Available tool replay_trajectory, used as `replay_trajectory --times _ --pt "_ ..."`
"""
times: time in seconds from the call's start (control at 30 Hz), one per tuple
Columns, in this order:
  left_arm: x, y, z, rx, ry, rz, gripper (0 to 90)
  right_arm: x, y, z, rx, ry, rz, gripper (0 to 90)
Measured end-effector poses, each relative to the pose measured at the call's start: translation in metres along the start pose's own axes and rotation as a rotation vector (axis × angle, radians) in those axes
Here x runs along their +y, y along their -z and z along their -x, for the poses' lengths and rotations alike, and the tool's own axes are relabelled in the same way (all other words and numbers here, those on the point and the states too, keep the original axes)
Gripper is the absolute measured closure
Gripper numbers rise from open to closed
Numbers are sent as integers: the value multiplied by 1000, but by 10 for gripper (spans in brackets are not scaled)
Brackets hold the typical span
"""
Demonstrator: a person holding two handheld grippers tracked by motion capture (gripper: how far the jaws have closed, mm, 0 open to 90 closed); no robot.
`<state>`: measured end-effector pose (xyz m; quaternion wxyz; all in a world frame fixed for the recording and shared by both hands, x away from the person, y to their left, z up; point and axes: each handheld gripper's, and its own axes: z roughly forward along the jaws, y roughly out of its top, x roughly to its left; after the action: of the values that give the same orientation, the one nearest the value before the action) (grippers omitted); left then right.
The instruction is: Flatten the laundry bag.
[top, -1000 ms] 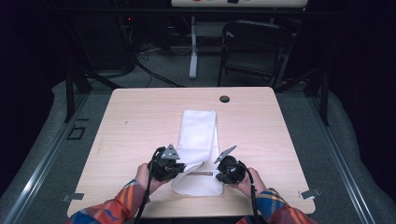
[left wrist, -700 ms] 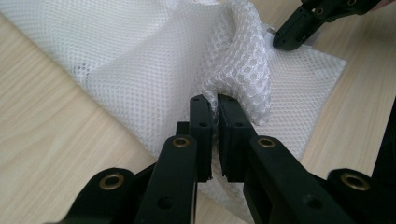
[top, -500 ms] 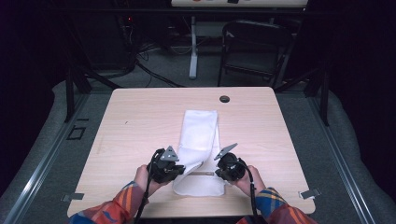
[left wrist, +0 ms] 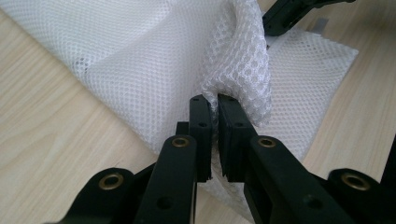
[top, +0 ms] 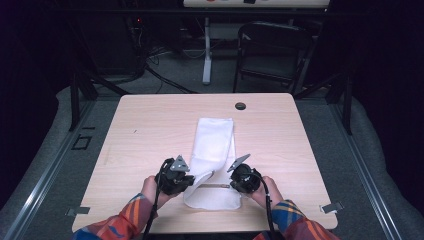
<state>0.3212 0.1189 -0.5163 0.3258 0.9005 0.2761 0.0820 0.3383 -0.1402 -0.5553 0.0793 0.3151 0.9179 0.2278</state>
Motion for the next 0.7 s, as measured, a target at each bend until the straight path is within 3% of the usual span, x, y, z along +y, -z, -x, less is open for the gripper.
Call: replay_trajectory --times 0.23,0.47,0.7 --pt "-3 3 -6 5 23 -2 850 -2 2 4 -8 -6 -14 900" --pt "-7 6 -12 54 55 -27 853 -3 2 6 -10 -11 -10 900" --pt "-12 12 -16 65 74 -34 855 -4 3 7 -20 -18 -7 900"
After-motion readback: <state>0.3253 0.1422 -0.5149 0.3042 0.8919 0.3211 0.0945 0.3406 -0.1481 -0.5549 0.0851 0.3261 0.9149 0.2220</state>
